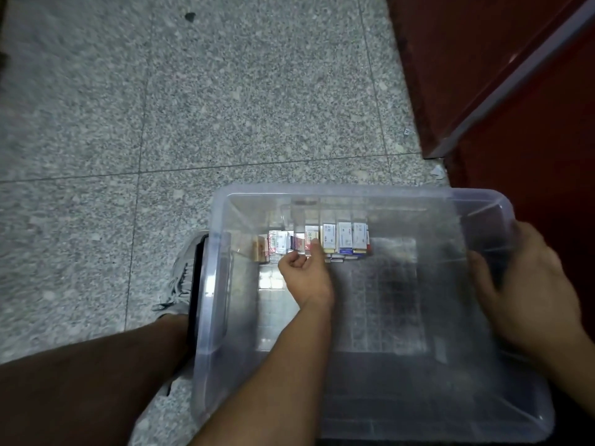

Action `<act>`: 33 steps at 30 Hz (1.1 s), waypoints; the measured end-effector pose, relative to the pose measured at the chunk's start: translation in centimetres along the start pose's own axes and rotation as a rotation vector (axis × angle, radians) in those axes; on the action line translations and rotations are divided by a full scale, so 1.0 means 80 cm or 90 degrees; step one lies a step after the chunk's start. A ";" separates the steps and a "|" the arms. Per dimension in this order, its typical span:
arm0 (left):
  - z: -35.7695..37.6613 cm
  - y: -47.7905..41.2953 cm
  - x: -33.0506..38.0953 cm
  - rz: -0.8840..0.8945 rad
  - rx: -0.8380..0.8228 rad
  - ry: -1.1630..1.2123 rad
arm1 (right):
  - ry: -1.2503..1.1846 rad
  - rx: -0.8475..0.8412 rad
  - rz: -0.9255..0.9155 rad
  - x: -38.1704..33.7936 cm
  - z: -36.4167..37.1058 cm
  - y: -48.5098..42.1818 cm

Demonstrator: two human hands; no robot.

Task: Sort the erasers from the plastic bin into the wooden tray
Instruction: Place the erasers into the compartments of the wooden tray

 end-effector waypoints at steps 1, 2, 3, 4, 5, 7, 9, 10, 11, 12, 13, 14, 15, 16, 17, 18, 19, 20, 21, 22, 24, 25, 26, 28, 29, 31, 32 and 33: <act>0.002 0.001 0.002 -0.008 0.005 0.009 | 0.001 0.001 -0.002 0.000 0.000 0.000; 0.005 0.001 0.003 -0.021 0.010 0.016 | 0.000 0.002 -0.004 -0.001 0.000 0.000; 0.007 0.001 0.004 -0.040 0.013 0.022 | -0.002 0.003 -0.008 -0.001 0.000 0.001; 0.009 0.001 0.005 -0.065 0.015 0.028 | -0.004 0.004 -0.012 -0.002 0.000 0.001; 0.011 0.002 0.006 -0.086 0.017 0.037 | -0.005 0.004 -0.014 -0.002 0.000 0.001; 0.012 0.003 0.005 -0.109 0.024 0.052 | -0.005 0.001 -0.011 -0.001 0.000 0.000; 0.012 0.004 0.003 -0.102 0.034 0.067 | -0.006 0.000 -0.008 -0.001 0.000 0.001; 0.011 0.004 0.004 -0.096 0.039 0.073 | -0.009 0.003 -0.007 -0.001 0.001 0.001; 0.011 0.004 0.004 -0.092 0.041 0.079 | -0.013 0.006 -0.007 -0.001 0.001 0.000; 0.011 0.003 0.004 -0.093 0.043 0.087 | -0.018 0.006 -0.008 -0.002 0.000 0.000; 0.011 0.003 0.006 -0.099 0.045 0.097 | -0.023 0.006 -0.010 -0.002 0.000 0.000; 0.012 0.003 0.007 -0.107 0.047 0.108 | -0.026 0.004 -0.012 -0.003 -0.001 0.000; 0.013 0.003 0.008 -0.114 0.048 0.119 | -0.027 0.003 -0.012 -0.003 -0.001 0.000; 0.014 0.003 0.009 -0.118 0.051 0.131 | -0.026 0.003 -0.012 -0.003 -0.001 0.000; 0.015 0.003 0.011 -0.120 0.053 0.145 | -0.026 0.006 -0.010 -0.003 0.000 0.000; 0.016 0.003 0.011 -0.119 0.055 0.161 | -0.025 0.008 -0.007 -0.002 0.000 0.000; 0.018 0.003 0.012 -0.116 0.057 0.172 | -0.026 0.011 -0.004 -0.002 0.001 0.000; 0.019 0.003 0.013 -0.112 0.059 0.175 | -0.028 0.011 -0.001 -0.001 0.001 -0.001; 0.019 0.005 0.013 -0.109 0.065 0.173 | -0.029 0.009 0.001 -0.001 0.002 -0.001; 0.019 0.008 0.015 -0.106 0.072 0.169 | -0.030 0.006 0.000 0.000 0.002 -0.001; 0.019 0.011 0.015 -0.100 0.085 0.173 | -0.036 0.004 -0.001 0.001 0.002 -0.001; 0.020 0.013 0.016 -0.097 0.087 0.180 | -0.037 0.005 -0.001 0.002 0.002 -0.002; 0.021 0.014 0.017 -0.095 0.087 0.187 | -0.037 0.005 0.000 0.002 0.003 -0.002; 0.023 0.015 0.017 -0.092 0.085 0.200 | -0.036 0.010 -0.004 0.002 0.003 -0.002; 0.024 0.015 0.017 -0.086 0.084 0.196 | -0.037 0.013 -0.006 0.002 0.003 -0.002; 0.023 0.013 0.016 -0.072 0.081 0.179 | -0.037 0.012 -0.003 0.002 0.003 -0.002; 0.022 0.011 0.017 -0.067 0.076 0.171 | -0.037 0.010 -0.003 0.003 0.003 -0.002; 0.022 0.010 0.017 -0.064 0.070 0.165 | -0.035 0.007 -0.002 0.003 0.003 -0.002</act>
Point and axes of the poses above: each hand's wrist, its own y-axis away from the middle knuckle, its own z-axis out of the palm, x = y × z, the point moved 2 cm from there along -y, towards the middle knuckle, and after that the axes turned 2 degrees about z, right-handed, at the moved point
